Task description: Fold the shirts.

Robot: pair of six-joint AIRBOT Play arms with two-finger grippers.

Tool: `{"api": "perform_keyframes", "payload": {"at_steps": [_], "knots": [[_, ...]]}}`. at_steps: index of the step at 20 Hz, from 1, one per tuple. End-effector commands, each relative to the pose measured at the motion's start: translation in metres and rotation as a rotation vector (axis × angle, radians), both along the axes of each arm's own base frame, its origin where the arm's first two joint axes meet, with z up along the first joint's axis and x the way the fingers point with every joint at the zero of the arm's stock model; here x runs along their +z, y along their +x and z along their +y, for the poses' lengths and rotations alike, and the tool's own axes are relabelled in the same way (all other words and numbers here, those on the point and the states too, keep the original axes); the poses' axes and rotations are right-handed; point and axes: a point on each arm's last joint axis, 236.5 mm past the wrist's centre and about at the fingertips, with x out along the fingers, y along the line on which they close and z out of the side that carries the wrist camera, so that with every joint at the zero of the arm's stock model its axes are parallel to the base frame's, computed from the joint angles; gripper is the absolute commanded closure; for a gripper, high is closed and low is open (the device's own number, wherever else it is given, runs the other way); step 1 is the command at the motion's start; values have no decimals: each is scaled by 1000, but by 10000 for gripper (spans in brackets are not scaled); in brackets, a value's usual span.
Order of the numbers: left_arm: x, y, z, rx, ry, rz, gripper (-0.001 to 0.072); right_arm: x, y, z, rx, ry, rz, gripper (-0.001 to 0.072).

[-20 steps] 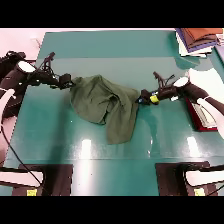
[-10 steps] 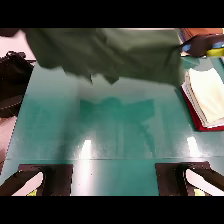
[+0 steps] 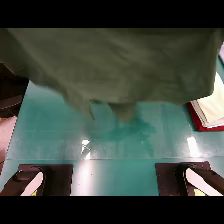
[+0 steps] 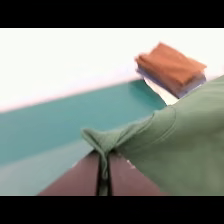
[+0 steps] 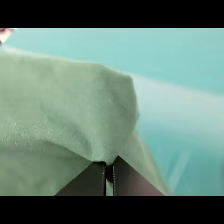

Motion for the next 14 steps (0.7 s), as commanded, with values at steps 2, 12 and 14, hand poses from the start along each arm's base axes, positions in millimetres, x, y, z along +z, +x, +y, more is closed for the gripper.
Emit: {"api": "perform_keyframes", "payload": {"at_steps": [2,12,14], "knots": [[-132,47,-5,-54,42,418,685,-95,31,26,115,3,369,694],[-380,165,45,202,-96,845,121,-306,134,97,191,36,742,371],[-358,179,79,281,-152,807,118,-289,144,83,162,97,705,371]]}}
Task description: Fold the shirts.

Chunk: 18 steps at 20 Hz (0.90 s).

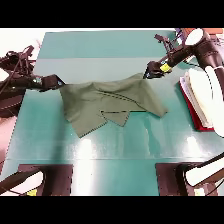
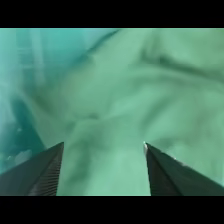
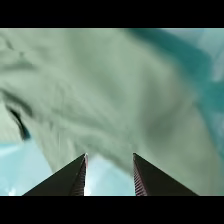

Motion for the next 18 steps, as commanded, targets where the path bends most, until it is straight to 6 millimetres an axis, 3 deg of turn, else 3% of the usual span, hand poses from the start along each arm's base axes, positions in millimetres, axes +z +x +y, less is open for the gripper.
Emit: {"api": "perform_keyframes", "payload": {"at_steps": [1,3,5,8,12,15,18], "knots": [[9,24,53,157,-18,-13,118,6,20,-15,-75,65,-28,371],[9,5,72,160,-25,57,118,22,7,-40,-82,54,-27,371],[-13,-22,75,107,-10,170,118,34,-11,-58,-100,48,-23,371],[-68,-60,67,95,-28,330,118,39,-40,-73,-126,45,-25,371],[-145,-107,44,131,-128,492,118,35,-65,-75,-175,47,-59,371],[-168,-106,35,199,-198,463,118,30,-73,-72,-205,51,-88,371],[-164,-90,31,225,-251,387,118,24,-82,-72,-222,53,-86,372]]}}
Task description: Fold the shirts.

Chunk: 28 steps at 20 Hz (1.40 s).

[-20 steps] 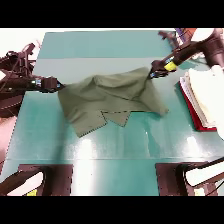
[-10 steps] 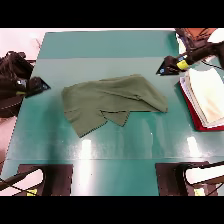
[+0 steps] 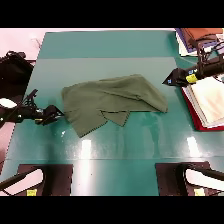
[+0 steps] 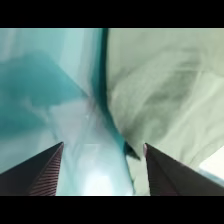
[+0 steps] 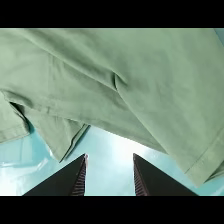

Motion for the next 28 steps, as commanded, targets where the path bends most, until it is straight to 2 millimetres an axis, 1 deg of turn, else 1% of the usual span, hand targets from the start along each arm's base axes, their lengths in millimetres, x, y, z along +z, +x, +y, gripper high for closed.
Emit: {"api": "perform_keyframes", "payload": {"at_steps": [1,3,6,7,8,9,11,14,15,16,17,18,19,20,21,22,23,25,27,28], "knots": [[-2,16,-6,72,-53,-80,119,-7,-9,0,-27,1,-13,371],[0,24,-9,78,-40,-112,119,-8,-12,0,-25,3,-7,371],[0,34,-35,23,7,-165,120,-4,-12,6,-27,32,-7,372],[0,39,-41,38,14,-175,137,-5,-13,6,-24,33,-3,372],[1,42,-44,43,19,-185,253,-5,-15,6,-20,32,4,371],[1,43,-48,36,22,-191,291,-6,-17,6,-14,28,12,371],[2,44,-51,30,29,-202,290,-10,-20,3,-7,8,27,372],[3,50,-46,56,43,-218,293,-20,-27,-12,0,-67,54,371],[3,51,-45,61,47,-223,413,-23,-29,-16,2,-91,64,371],[3,52,-44,62,50,-227,613,-26,-31,-22,0,-110,74,371],[4,55,-41,74,57,-237,654,-26,-32,-26,-8,-107,81,371],[4,57,-39,82,63,-245,655,-26,-31,-32,-26,-106,83,371],[6,58,-39,82,63,-248,686,-26,-31,-40,-48,-105,87,371],[10,60,-41,72,58,-252,685,-27,-31,-49,-71,-104,96,370],[15,62,-43,60,54,-259,685,-30,-33,-60,-95,-100,115,323],[22,65,-46,42,48,-267,685,-35,-35,-69,-115,-92,148,220],[29,67,-49,22,43,-275,685,-44,-39,-78,-132,-81,193,184],[42,69,-56,-16,25,-281,685,-67,-40,-91,-158,-52,280,184],[47,64,-62,-56,7,-270,685,-93,-32,-96,-173,-37,330,185],[46,61,-65,-66,1,-259,685,-105,-25,-94,-179,-26,341,185]]}}
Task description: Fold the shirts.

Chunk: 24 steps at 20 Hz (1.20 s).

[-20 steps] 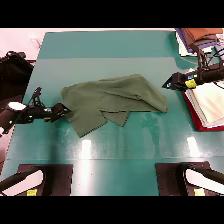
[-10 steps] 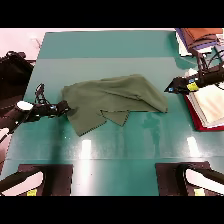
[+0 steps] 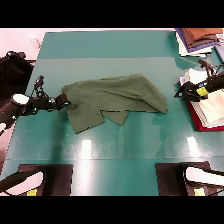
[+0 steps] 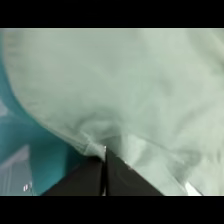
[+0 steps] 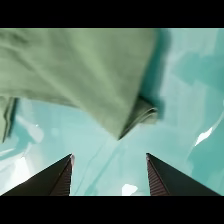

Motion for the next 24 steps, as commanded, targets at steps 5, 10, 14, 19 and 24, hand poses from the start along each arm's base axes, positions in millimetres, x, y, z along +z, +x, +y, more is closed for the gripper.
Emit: {"api": "perform_keyframes", "payload": {"at_steps": [5,10,14,19,24], "knots": [[5,-12,-12,-78,-21,37,685,-83,30,34,-15,147,123,186],[5,-12,-12,-77,-21,37,685,-96,45,65,108,167,56,688],[5,-12,-12,-77,-21,37,685,-29,105,40,78,65,-215,692],[5,-16,-15,-91,-28,50,685,-2,129,5,-37,62,-255,164],[4,-21,-18,-109,-36,66,685,-39,56,-36,-150,118,-70,257]]}}
